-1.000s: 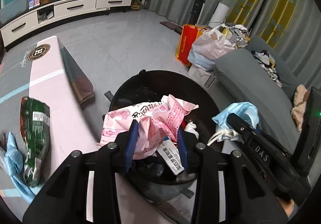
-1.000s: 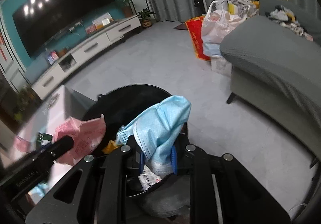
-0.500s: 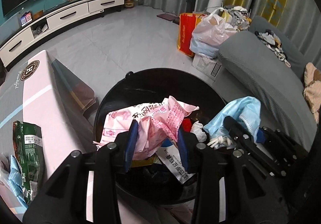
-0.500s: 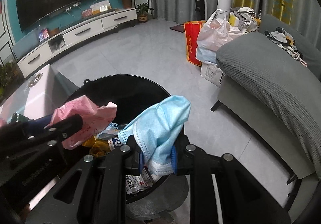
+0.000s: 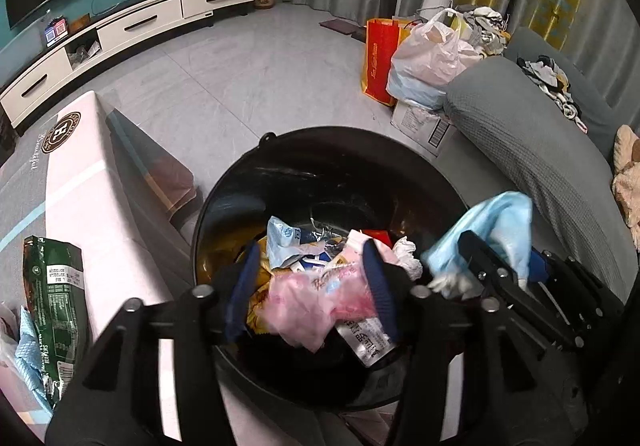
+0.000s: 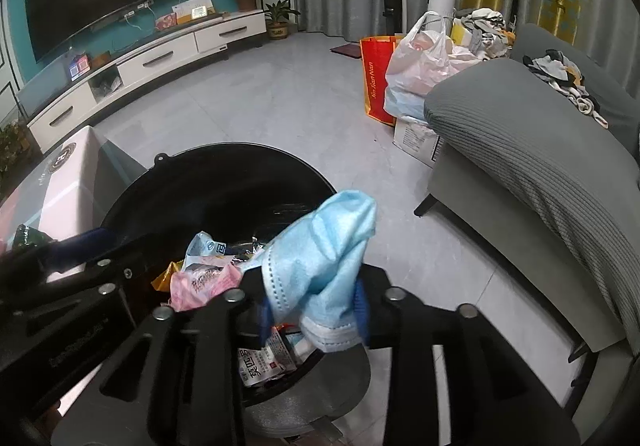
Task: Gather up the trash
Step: 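Carry the pink bag and face mask over the bin and open both tools, then grasp the green chip bag on the table with the right tool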
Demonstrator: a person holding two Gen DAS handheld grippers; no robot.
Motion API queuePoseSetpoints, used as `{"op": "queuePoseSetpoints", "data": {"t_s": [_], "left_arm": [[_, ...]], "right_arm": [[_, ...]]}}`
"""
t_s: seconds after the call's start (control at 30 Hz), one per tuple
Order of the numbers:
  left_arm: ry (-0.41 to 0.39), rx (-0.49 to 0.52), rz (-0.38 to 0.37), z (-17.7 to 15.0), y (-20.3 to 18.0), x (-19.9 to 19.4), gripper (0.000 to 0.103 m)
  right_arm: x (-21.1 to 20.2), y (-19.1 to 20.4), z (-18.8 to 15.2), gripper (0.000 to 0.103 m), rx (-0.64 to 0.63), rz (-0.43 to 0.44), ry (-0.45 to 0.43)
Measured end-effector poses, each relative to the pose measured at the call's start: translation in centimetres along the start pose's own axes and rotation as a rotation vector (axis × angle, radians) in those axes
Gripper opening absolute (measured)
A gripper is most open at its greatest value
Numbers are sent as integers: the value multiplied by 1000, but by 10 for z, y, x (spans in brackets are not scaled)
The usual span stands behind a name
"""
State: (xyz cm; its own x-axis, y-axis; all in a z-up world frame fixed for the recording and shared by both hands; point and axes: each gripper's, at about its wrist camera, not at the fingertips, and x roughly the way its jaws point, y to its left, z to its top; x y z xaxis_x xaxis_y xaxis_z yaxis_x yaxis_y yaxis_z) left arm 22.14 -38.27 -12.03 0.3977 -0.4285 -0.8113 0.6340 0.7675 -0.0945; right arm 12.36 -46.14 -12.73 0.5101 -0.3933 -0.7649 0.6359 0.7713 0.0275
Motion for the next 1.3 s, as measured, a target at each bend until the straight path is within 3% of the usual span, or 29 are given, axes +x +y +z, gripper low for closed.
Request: {"op": "queuePoseSetpoints", "data": {"t_s": [0.43, 0.7, 0.83, 0.97, 1.13, 1.3], "left_arm": [[-112, -69, -11, -7, 22, -47, 85], [-213, -139, -35, -33, 57, -109, 91], [-237, -237, -35, -66, 96, -138, 94], [-228, -351, 0, -113, 145, -162, 94], [-208, -422, 113, -171, 196, -187, 94], [-220, -452, 147, -207, 227, -205, 95]], "right_arm": [[-22, 4, 3, 68, -30, 14, -57], [-50, -19, 8, 73, 58, 136, -111], [-59, -24, 5, 73, 114, 172, -126], [-69, -7, 1, 73, 79, 225, -135], [-84, 42, -8, 73, -46, 307, -145], [-98, 102, -22, 73, -187, 398, -127]]}}
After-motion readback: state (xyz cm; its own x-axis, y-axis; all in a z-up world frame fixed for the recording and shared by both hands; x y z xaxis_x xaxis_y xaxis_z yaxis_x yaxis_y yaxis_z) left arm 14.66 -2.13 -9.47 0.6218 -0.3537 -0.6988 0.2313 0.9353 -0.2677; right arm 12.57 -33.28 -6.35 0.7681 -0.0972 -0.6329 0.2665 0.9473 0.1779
